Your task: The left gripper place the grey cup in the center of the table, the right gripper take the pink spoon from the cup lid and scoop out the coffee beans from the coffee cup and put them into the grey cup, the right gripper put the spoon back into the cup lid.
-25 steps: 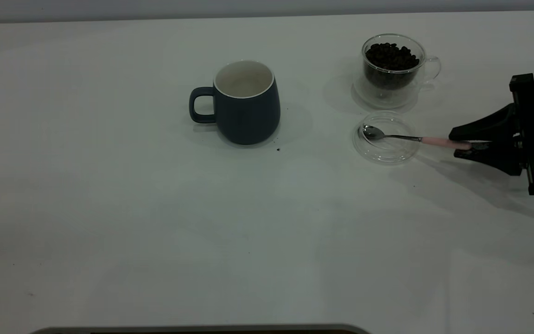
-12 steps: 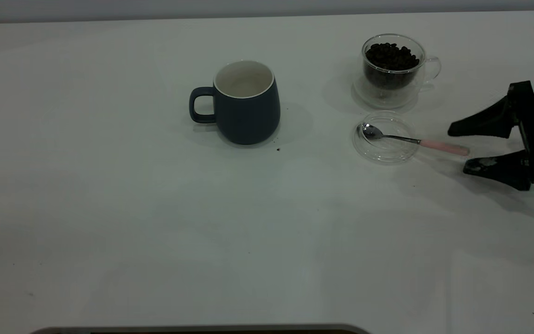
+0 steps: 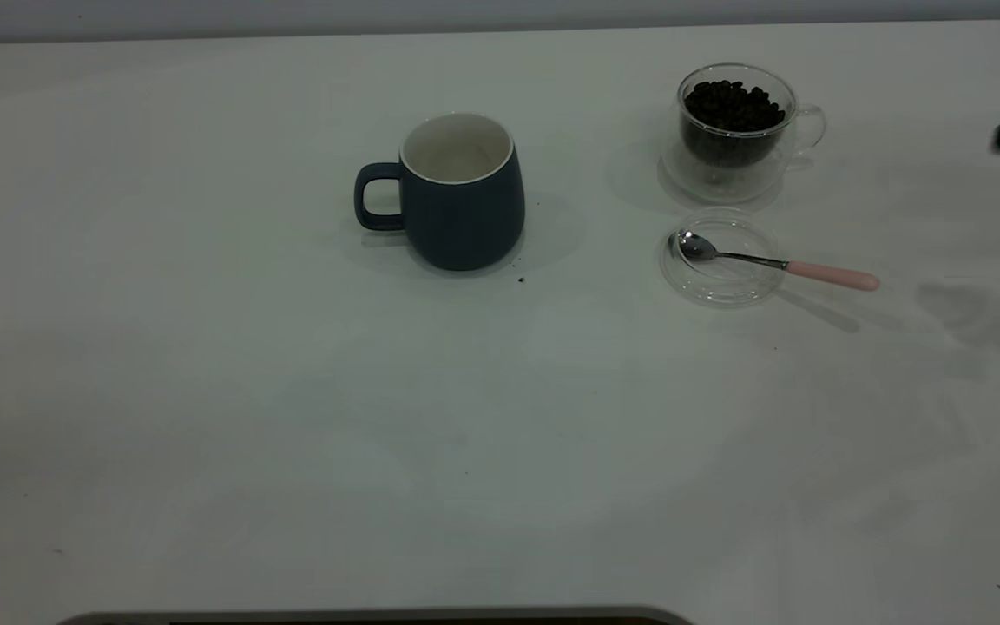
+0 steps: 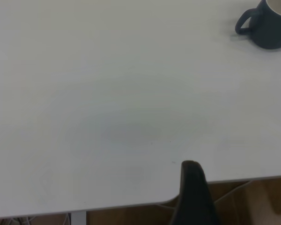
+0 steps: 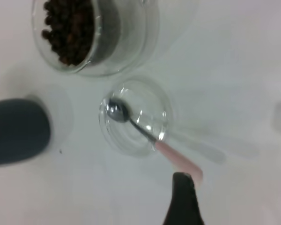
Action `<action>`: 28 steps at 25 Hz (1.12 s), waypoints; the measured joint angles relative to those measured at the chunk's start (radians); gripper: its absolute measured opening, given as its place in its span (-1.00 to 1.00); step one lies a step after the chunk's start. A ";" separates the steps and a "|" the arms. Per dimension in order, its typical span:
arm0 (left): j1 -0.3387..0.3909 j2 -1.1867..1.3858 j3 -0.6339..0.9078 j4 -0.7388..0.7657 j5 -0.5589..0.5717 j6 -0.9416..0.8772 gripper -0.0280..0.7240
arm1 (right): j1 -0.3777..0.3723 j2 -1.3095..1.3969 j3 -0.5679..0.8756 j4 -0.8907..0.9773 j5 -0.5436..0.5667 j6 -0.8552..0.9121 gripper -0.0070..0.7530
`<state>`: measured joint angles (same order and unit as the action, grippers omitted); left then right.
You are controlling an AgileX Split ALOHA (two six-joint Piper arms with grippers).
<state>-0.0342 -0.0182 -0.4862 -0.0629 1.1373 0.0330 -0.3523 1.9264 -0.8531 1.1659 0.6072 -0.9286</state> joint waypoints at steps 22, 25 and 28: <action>0.000 0.000 0.000 0.000 0.000 0.000 0.58 | 0.363 -1.147 0.135 -1.082 0.413 0.929 0.56; 0.000 0.000 0.000 0.000 0.000 0.000 0.58 | 0.363 -1.238 0.205 -1.087 0.406 0.903 0.56; 0.000 0.000 0.000 0.000 0.000 0.000 0.58 | 0.363 -1.338 0.245 -1.089 0.425 0.898 0.56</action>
<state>-0.0342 -0.0182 -0.4862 -0.0629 1.1373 0.0326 0.0102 0.5889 -0.6077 0.0772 1.0319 -0.0306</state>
